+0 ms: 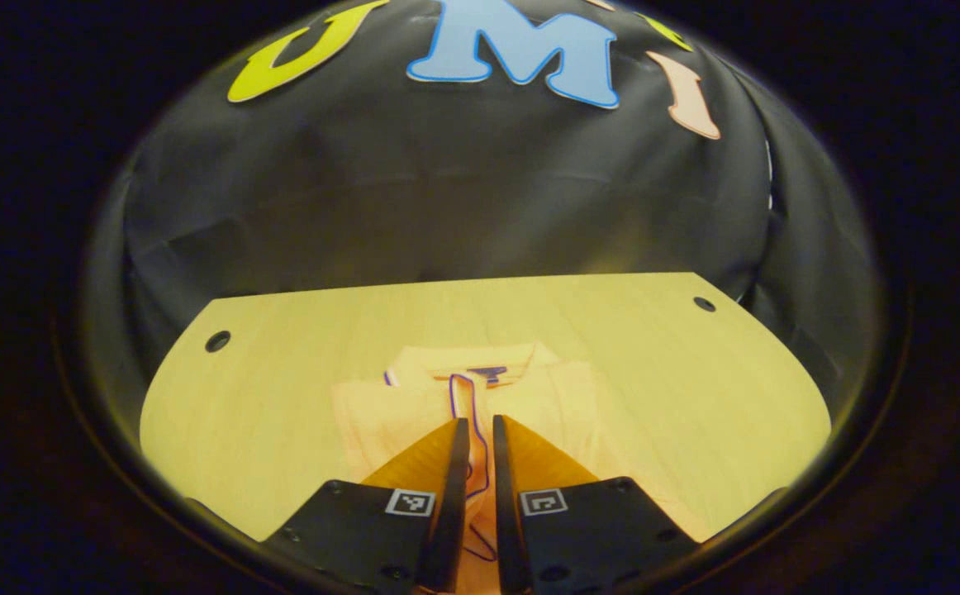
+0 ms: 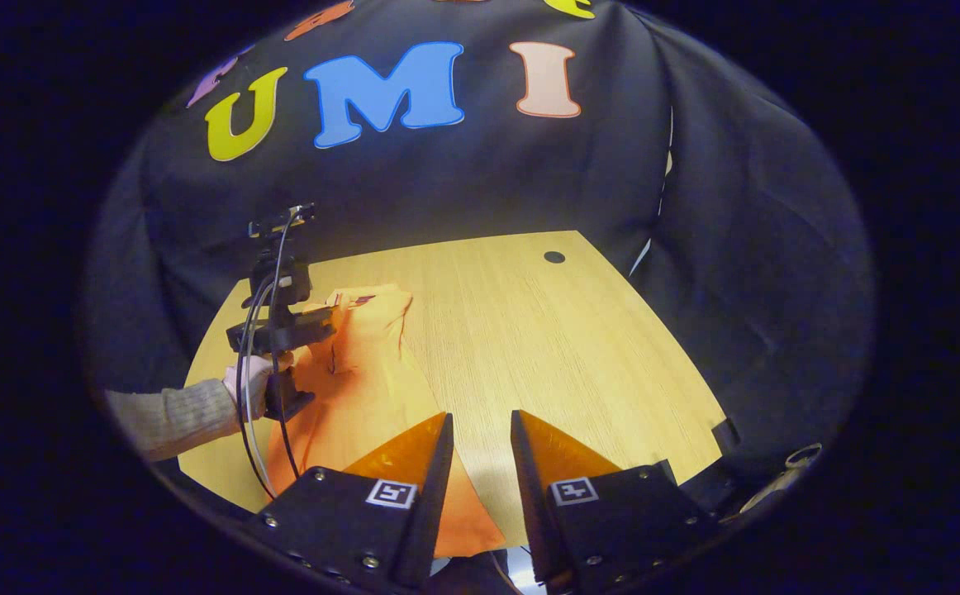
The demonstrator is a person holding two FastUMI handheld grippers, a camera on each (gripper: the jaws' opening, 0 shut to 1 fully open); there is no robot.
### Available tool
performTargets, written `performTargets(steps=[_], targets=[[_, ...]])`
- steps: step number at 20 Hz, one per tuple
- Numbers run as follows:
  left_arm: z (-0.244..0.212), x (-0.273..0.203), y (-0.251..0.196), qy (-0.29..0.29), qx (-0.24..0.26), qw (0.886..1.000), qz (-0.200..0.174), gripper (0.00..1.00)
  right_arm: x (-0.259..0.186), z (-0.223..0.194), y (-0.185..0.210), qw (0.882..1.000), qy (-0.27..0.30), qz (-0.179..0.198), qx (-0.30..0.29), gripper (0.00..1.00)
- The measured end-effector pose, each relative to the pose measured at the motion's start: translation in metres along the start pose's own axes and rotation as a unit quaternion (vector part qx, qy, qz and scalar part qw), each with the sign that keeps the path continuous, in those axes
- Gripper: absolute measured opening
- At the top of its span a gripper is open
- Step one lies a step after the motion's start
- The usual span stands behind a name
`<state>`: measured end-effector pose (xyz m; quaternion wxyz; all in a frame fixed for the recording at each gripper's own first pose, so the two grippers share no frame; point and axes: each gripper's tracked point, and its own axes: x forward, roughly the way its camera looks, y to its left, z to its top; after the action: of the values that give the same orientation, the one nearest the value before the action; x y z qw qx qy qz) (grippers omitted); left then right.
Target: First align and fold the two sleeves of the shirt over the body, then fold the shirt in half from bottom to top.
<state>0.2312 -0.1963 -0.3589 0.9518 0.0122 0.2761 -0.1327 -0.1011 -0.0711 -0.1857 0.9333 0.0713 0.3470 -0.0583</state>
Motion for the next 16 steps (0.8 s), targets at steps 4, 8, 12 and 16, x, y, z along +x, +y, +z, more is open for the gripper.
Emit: performTargets(steps=[4, 8, 12, 16], targets=[[0.0, -0.009, -0.017, 0.001, 0.005, 1.0, -0.018, 0.47, 0.003, -0.008, -0.005, 1.0, 0.005, 0.0, 0.002, 0.45], [-0.013, -0.033, -0.008, 0.006, 0.021, 1.0, -0.019, 0.51, 0.012, -0.019, -0.006, 1.0, 0.017, 0.009, -0.009, 0.45], [-0.042, -0.075, 0.009, 0.021, 0.032, 0.999, -0.014, 0.59, 0.026, -0.042, -0.001, 0.998, 0.043, 0.031, -0.029, 0.45], [-0.073, -0.13, 0.027, 0.031, 0.033, 0.999, -0.008, 0.65, 0.035, -0.065, 0.009, 0.995, 0.061, 0.058, -0.052, 0.42]])
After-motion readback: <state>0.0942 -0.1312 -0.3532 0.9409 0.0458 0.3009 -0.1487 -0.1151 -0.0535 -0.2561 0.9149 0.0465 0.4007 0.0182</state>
